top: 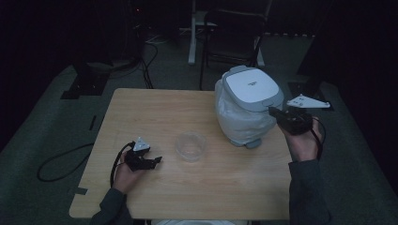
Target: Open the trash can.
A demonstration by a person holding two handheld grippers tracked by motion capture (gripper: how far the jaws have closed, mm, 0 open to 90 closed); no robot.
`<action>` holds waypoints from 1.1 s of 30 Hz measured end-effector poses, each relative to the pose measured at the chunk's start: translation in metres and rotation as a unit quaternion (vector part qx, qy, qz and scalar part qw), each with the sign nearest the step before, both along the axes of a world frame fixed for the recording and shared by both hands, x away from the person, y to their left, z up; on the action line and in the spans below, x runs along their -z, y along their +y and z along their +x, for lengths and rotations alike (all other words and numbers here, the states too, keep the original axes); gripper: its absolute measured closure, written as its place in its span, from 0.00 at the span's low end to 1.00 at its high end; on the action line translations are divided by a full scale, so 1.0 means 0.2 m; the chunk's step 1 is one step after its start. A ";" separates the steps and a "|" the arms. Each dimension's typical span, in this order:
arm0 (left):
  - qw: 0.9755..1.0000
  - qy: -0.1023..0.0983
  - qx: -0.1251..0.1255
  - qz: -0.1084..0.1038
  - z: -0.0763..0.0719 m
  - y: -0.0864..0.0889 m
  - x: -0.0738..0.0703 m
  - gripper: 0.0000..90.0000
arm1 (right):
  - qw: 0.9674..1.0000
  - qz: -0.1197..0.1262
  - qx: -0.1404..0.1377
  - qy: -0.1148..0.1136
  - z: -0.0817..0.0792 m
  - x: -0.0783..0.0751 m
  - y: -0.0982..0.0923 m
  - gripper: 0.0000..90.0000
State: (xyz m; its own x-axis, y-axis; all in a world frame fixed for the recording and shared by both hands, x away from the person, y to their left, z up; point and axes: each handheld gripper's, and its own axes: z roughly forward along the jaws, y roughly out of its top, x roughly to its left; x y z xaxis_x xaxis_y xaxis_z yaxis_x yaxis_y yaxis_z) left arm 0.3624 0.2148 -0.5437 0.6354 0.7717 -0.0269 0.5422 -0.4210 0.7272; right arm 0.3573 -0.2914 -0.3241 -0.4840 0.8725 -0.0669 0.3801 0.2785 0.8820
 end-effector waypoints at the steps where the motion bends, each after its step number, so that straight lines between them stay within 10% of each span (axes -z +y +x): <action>1: 1.000 0.000 0.000 -0.001 0.00 0.00 0.00 0.32 | 1.000 0.003 0.004 -0.001 0.02 0.00 0.00 1.00; 33: 1.000 0.000 -0.001 -0.001 0.00 0.00 0.00 0.32 | 0.999 -0.006 0.028 0.013 0.19 -0.02 0.01 1.00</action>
State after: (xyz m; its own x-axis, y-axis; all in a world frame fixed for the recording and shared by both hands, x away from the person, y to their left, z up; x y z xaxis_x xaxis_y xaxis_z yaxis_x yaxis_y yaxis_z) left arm 0.3625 0.2148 -0.5437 0.6346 0.7723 -0.0284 0.5429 -0.4193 0.7276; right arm 0.3944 -0.2897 -0.3199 -0.4357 0.8978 -0.0644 0.4191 0.2657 0.8682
